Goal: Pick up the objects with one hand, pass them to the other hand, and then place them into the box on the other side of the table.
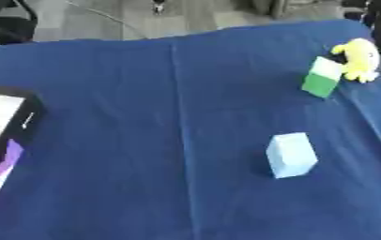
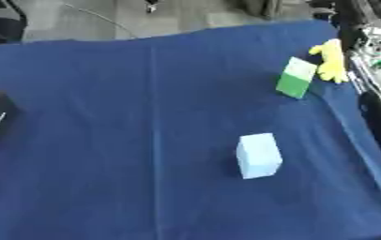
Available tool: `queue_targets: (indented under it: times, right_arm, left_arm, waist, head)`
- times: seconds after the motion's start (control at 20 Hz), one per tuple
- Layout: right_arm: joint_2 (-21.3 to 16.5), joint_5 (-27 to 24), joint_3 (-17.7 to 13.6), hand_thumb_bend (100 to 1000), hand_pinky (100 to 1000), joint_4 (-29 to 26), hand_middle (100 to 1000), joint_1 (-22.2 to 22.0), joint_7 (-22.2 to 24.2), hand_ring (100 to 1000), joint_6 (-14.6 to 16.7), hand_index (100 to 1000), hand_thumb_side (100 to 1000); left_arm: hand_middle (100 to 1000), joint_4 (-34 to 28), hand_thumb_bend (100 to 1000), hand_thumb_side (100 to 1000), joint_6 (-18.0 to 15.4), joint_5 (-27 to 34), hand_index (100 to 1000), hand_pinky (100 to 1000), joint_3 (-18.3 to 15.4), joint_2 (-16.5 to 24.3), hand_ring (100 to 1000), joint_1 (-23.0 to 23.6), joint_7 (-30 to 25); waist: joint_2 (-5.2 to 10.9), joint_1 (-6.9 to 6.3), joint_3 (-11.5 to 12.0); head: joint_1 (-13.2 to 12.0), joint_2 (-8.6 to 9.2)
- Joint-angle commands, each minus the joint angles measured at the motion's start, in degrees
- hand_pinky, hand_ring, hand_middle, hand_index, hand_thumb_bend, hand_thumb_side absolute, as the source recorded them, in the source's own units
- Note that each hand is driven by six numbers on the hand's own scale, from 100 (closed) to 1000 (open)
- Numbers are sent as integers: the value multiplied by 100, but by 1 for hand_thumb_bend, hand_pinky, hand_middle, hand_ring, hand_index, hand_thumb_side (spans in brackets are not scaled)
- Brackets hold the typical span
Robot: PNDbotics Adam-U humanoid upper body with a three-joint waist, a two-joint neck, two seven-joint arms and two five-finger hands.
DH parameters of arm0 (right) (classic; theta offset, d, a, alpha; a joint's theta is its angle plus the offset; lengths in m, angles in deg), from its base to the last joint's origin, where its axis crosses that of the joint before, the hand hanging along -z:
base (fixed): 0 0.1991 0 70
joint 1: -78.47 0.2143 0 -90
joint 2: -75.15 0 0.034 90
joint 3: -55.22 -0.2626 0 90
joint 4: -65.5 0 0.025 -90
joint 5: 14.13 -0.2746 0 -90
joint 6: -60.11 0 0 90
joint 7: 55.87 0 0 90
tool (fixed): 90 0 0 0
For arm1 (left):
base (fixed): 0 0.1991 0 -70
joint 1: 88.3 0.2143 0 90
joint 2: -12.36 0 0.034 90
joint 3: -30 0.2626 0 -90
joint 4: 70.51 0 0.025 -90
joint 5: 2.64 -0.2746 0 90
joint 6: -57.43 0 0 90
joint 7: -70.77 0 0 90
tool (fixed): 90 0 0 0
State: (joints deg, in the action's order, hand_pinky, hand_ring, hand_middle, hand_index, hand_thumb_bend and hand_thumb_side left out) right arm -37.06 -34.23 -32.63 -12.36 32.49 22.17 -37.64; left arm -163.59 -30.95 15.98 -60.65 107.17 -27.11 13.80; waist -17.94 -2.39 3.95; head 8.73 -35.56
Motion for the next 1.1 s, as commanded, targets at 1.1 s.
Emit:
queue_targets:
  times: [1.1]
  right_arm:
    - [-479,5590,-187,163,878,2699,892,1588,1355,893,-2025,923,579]
  left_arm:
    - [754,-458,600,808,27,38,880,744,-18,104,791,160,-28]
  waist:
    - [-34,74,198]
  head:
    - [700,254]
